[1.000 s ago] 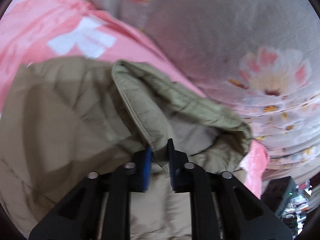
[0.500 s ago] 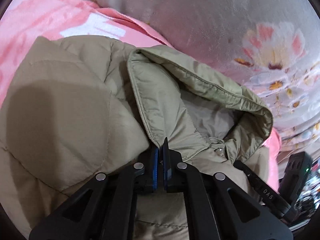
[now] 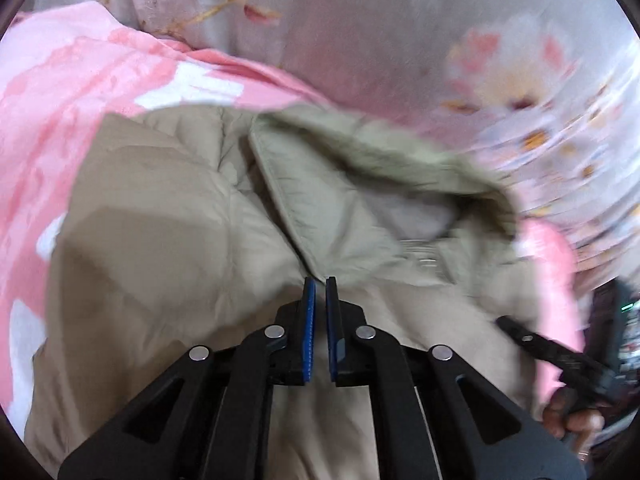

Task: Fold large clothes
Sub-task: 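Fold the collar section over toward the hem with both grippers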

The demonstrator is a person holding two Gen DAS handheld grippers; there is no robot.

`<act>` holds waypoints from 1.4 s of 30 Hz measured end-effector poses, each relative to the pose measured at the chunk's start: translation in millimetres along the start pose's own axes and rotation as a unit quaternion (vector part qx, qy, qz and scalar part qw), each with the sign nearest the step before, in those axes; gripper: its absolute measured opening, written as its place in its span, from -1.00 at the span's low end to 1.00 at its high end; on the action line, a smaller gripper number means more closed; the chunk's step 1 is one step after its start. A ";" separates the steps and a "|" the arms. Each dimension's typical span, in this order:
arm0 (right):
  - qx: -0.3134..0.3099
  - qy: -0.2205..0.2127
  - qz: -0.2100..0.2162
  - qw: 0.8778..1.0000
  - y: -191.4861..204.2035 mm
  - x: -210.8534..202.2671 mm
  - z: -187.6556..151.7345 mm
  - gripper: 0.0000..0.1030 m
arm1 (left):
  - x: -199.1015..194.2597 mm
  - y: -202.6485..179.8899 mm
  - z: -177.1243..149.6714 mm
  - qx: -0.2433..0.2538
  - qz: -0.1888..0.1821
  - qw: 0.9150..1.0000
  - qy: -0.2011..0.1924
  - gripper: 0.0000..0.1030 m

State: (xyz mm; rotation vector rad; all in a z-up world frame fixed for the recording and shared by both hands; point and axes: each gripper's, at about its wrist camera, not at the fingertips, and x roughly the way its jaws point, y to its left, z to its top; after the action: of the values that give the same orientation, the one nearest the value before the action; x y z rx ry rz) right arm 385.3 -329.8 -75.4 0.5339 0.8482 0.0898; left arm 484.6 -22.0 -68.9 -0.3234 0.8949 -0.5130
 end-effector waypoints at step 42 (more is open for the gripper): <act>-0.165 -0.034 -0.193 0.967 55.4 106.0 44.7 -0.97 | 107.8 -39.0 29.2 0.123 0.224 0.967 0.000 -0.90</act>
State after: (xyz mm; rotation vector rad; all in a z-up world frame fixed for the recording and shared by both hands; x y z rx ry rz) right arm 496.0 -270.2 -97.7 0.0522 0.8357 -0.1420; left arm 552.8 -112.1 -103.9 0.1077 0.8618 -0.1984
